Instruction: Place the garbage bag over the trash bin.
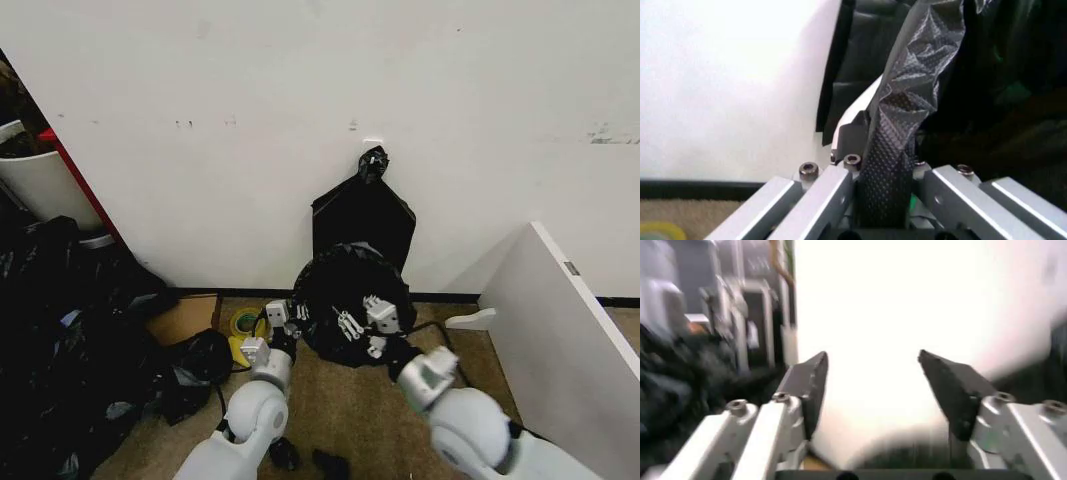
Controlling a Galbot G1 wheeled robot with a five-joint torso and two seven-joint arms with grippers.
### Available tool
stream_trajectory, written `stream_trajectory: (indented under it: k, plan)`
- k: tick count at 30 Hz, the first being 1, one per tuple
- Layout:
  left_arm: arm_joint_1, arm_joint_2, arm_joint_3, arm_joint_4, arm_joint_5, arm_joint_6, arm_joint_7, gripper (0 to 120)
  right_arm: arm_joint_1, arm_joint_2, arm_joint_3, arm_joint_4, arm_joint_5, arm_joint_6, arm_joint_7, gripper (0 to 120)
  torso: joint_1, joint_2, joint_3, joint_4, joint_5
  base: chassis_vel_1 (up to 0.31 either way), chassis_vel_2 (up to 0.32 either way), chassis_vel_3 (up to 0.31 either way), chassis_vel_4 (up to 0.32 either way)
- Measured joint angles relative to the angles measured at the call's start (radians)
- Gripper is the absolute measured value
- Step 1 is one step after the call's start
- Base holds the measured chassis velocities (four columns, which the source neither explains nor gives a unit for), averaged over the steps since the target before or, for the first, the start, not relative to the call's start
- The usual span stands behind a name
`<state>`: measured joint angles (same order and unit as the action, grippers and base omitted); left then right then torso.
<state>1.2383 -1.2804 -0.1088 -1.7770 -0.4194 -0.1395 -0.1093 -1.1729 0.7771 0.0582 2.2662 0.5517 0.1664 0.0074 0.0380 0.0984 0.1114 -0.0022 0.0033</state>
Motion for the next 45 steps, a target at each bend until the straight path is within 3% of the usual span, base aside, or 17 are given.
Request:
stream_trajectory:
  k: [4,9,15,21,34,37,40,45]
  plan:
    - [0.015,0.025,-0.010,0.025,0.029,-0.053,0.054,1,0.037,-0.038,0.072,-0.011,0.058,0.019,-0.064,70,0.000,0.000,0.000,0.0002,0.0002,0.000,0.000,0.000,0.000]
    - [0.014,0.060,-0.026,0.064,0.050,-0.176,0.153,1,0.093,-0.093,0.139,-0.174,0.137,0.052,-0.379,92,0.000,0.000,0.000,0.0000,0.0003,0.000,0.000,0.000,0.000]
    - [0.008,0.070,-0.035,0.085,0.050,-0.301,0.266,1,0.168,-0.075,0.150,-0.379,0.155,0.053,-0.603,100,0.000,0.000,0.000,0.0000,0.0003,0.000,0.000,0.000,0.000]
    - [0.008,0.083,-0.041,0.097,0.076,-0.360,0.340,1,0.198,-0.060,0.148,-0.474,0.165,0.041,-0.604,100,0.000,0.000,0.000,0.0000,0.0002,0.000,0.000,0.000,0.000]
    - [-0.002,0.065,-0.039,0.105,0.086,-0.367,0.333,1,0.198,-0.058,0.172,-0.530,0.171,0.046,-0.735,100,0.000,0.000,0.000,-0.0001,0.0002,0.000,0.000,0.000,0.000]
    - [0.002,0.064,-0.039,0.095,0.086,-0.363,0.333,1,0.196,-0.052,0.172,-0.533,0.140,0.052,-0.693,100,0.000,0.000,0.000,-0.0001,0.0004,0.000,0.000,0.000,0.000]
    - [0.017,0.062,-0.041,0.076,0.092,-0.355,0.337,1,0.199,-0.031,0.161,-0.548,0.086,0.056,-0.534,100,0.000,0.000,0.000,0.0000,0.0003,0.000,0.000,0.000,0.000]
    - [0.032,0.057,-0.048,0.056,0.094,-0.344,0.330,1,0.208,-0.012,0.159,-0.589,0.072,0.081,-0.514,100,0.000,0.000,0.000,0.0000,0.0004,0.000,0.000,0.000,0.000]
